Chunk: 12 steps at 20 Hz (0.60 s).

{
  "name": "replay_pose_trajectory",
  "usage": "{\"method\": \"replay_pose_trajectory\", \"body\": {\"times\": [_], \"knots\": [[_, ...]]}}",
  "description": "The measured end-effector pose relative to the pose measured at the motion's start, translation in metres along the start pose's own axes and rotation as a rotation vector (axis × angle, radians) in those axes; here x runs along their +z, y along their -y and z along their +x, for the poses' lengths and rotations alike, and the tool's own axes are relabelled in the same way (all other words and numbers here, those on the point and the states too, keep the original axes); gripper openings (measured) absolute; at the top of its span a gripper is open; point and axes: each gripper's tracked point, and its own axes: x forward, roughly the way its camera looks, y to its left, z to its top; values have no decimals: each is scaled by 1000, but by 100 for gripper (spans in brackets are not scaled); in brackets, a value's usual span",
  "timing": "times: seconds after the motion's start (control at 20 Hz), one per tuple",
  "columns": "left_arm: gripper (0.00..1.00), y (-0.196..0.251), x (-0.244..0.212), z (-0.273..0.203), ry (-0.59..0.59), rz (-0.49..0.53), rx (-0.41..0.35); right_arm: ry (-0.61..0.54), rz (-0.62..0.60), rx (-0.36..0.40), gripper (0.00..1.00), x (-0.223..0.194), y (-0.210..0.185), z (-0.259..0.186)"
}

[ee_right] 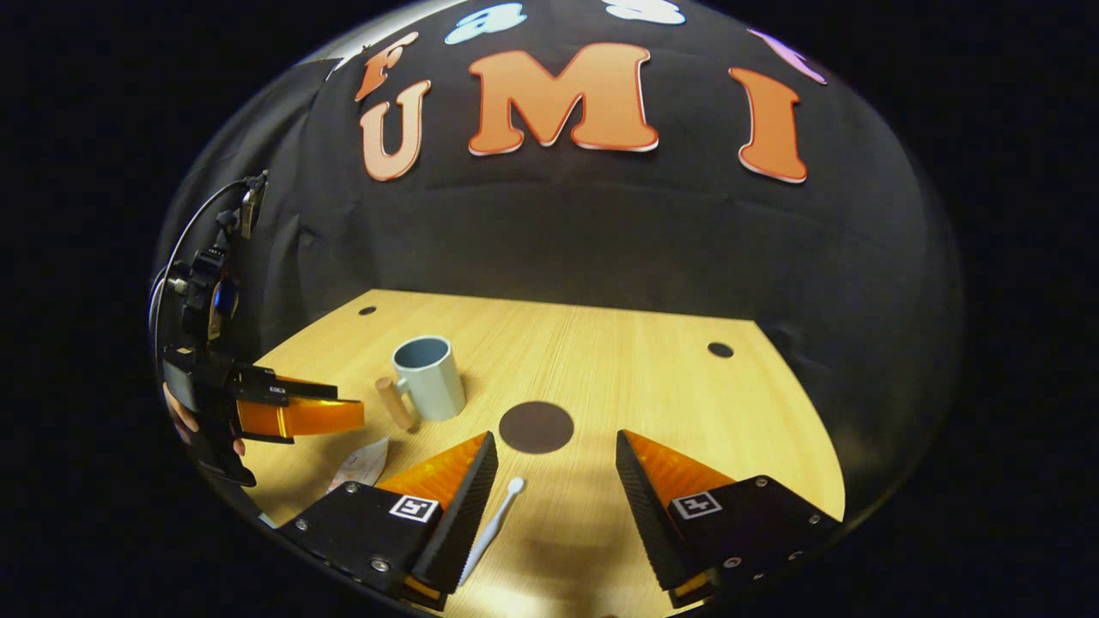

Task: Put the toothbrush and toothpaste on the desktop into the cup, then pick up the cup and place it on the coaster on the desktop.

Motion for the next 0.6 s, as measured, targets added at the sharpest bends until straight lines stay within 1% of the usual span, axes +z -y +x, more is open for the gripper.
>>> {"method": "replay_pose_trajectory", "body": {"times": [0.05,0.1,0.2,0.25,0.3,0.4,0.5,0.55,0.6], "knots": [[89,1,-5,2,-26,-6,-5,-44,2,16,82,-12,-3,5],[87,1,-14,7,-55,-10,-15,-85,3,35,78,-23,-9,8],[87,13,-35,14,-136,-21,-75,-144,15,75,74,-35,-20,18],[87,16,-43,14,-171,-28,-85,-180,23,76,73,-48,-22,19],[87,13,-50,17,-190,-35,-82,-208,23,86,70,-53,-26,21],[86,2,-58,22,-227,-57,-44,-264,32,116,65,-60,-32,22],[87,-10,-73,21,-291,-78,3,-311,59,141,60,-69,-37,24],[86,-13,-78,20,-317,-88,13,-336,79,140,59,-72,-37,27],[87,-12,-80,20,-332,-99,18,-360,94,140,59,-76,-38,30]]}}
